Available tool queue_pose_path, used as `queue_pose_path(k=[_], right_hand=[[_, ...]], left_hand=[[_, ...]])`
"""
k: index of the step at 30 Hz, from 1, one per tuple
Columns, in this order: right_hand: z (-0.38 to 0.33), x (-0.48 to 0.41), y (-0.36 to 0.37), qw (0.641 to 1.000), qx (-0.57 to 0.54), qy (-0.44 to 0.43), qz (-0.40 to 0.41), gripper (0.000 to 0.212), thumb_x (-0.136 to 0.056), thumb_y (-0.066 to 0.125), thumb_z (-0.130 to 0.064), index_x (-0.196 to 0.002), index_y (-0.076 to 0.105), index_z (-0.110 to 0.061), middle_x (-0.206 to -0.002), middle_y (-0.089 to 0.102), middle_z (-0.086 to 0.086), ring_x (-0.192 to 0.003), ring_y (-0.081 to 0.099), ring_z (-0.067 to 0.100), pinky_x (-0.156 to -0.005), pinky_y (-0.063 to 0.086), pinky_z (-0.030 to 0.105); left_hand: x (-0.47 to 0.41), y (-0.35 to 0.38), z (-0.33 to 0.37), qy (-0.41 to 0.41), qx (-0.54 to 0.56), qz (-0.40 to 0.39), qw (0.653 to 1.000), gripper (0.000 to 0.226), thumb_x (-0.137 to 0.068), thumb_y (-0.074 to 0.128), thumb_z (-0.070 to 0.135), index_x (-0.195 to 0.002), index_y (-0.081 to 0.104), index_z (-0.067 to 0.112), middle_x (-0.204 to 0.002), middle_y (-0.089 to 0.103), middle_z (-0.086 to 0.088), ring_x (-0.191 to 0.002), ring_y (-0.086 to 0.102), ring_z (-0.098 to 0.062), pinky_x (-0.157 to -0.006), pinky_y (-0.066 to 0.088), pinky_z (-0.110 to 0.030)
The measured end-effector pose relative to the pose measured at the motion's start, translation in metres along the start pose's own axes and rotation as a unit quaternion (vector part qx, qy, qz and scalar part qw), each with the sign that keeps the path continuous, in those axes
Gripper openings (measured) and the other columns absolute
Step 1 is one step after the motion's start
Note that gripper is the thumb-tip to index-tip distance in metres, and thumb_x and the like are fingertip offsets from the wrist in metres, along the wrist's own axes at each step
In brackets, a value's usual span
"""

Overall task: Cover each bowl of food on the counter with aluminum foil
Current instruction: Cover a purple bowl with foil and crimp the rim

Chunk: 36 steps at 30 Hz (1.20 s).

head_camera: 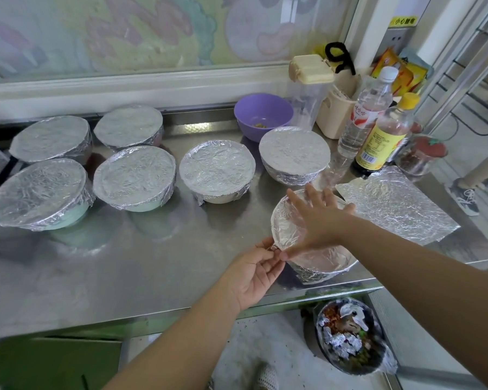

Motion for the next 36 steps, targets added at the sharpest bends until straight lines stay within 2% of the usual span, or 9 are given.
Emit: queue_pose_path(k=[3,7,11,16,20,25,27,32,36], right_hand=[[0.0,-0.001,0.001,1.0,0.0,0.0,-0.002,0.152,-0.041,0.06,-0.101,-0.148,-0.033,-0.046,-0.159,-0.041,0.001,-0.147,-0.031,0.042,-0.106,0.0,0.084],[0.001,-0.002,0.002,1.0,0.0,-0.001,0.0,0.153,-0.04,0.059,-0.102,-0.147,-0.035,-0.046,-0.158,-0.042,0.001,-0.147,-0.031,0.042,-0.106,0.0,0.085],[0.001,-0.002,0.002,1.0,-0.002,-0.003,0.001,0.153,-0.04,0.059,-0.101,-0.148,-0.034,-0.046,-0.158,-0.042,0.001,-0.146,-0.031,0.042,-0.105,-0.001,0.085],[0.001,-0.002,0.003,1.0,-0.007,-0.004,0.006,0.154,-0.039,0.06,-0.101,-0.148,-0.034,-0.046,-0.159,-0.041,0.001,-0.147,-0.031,0.042,-0.105,-0.001,0.085],[0.001,-0.002,0.003,1.0,-0.006,-0.003,0.01,0.154,-0.039,0.06,-0.101,-0.148,-0.033,-0.046,-0.159,-0.04,0.002,-0.147,-0.03,0.043,-0.105,-0.001,0.084],[0.0,-0.002,0.003,1.0,-0.001,-0.005,0.011,0.154,-0.04,0.06,-0.1,-0.149,-0.033,-0.044,-0.16,-0.039,0.003,-0.147,-0.028,0.045,-0.104,0.0,0.085],[0.0,-0.002,0.004,1.0,0.002,-0.004,0.015,0.154,-0.039,0.06,-0.101,-0.149,-0.033,-0.044,-0.161,-0.038,0.003,-0.148,-0.027,0.045,-0.104,0.001,0.085],[0.0,-0.003,0.007,1.0,0.005,0.0,0.028,0.154,-0.038,0.058,-0.102,-0.149,-0.033,-0.045,-0.162,-0.036,0.003,-0.149,-0.025,0.044,-0.106,0.002,0.085],[-0.003,-0.002,0.008,0.999,-0.022,0.027,0.03,0.151,-0.04,0.054,-0.103,-0.149,-0.033,-0.044,-0.161,-0.038,0.003,-0.148,-0.025,0.046,-0.105,0.003,0.086]], left_hand=[[-0.001,0.001,0.003,0.025,-0.094,0.001,0.995,0.028,-0.092,0.049,-0.014,-0.108,0.062,0.005,-0.086,0.071,-0.008,-0.083,0.07,-0.016,-0.096,0.051,-0.03],[-0.003,-0.001,0.013,0.072,-0.228,0.024,0.971,0.018,-0.092,0.06,-0.007,-0.107,0.062,0.002,-0.09,0.071,-0.01,-0.084,0.068,-0.016,-0.089,0.056,-0.027],[-0.004,-0.001,0.024,0.131,-0.38,0.027,0.915,0.01,-0.09,0.066,-0.004,-0.094,0.065,0.006,-0.082,0.071,-0.008,-0.075,0.068,-0.014,-0.079,0.057,-0.021],[-0.014,-0.004,0.031,0.16,-0.516,0.031,0.841,0.005,-0.089,0.071,0.007,-0.092,0.069,0.011,-0.084,0.07,-0.006,-0.077,0.064,-0.015,-0.082,0.054,-0.032],[-0.018,0.0,0.048,0.202,-0.655,0.029,0.728,0.011,-0.083,0.078,0.021,-0.091,0.075,0.015,-0.086,0.075,0.001,-0.075,0.066,-0.01,-0.077,0.053,-0.031],[-0.023,0.014,0.073,0.268,-0.794,0.01,0.545,0.018,-0.079,0.079,0.038,-0.084,0.07,0.023,-0.088,0.068,0.007,-0.082,0.063,-0.015,-0.077,0.052,-0.038],[-0.029,0.016,0.078,0.265,-0.822,-0.008,0.504,0.023,-0.079,0.077,0.044,-0.086,0.07,0.023,-0.092,0.066,0.008,-0.086,0.061,-0.015,-0.079,0.05,-0.039],[-0.035,0.017,0.083,0.244,-0.815,-0.031,0.524,0.027,-0.074,0.077,0.047,-0.085,0.07,0.023,-0.089,0.067,0.009,-0.084,0.062,-0.013,-0.079,0.051,-0.039],[-0.034,0.006,0.077,0.238,-0.732,-0.013,0.638,0.019,-0.076,0.083,0.032,-0.086,0.067,0.036,-0.089,0.07,0.015,-0.084,0.065,-0.003,-0.078,0.054,-0.027]])
Point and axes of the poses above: each hand's wrist, its own x-axis away from the middle knuckle, its own y-axis out of the palm, z = x × y, the point moved 1 cm from there along -x, towards the middle knuckle
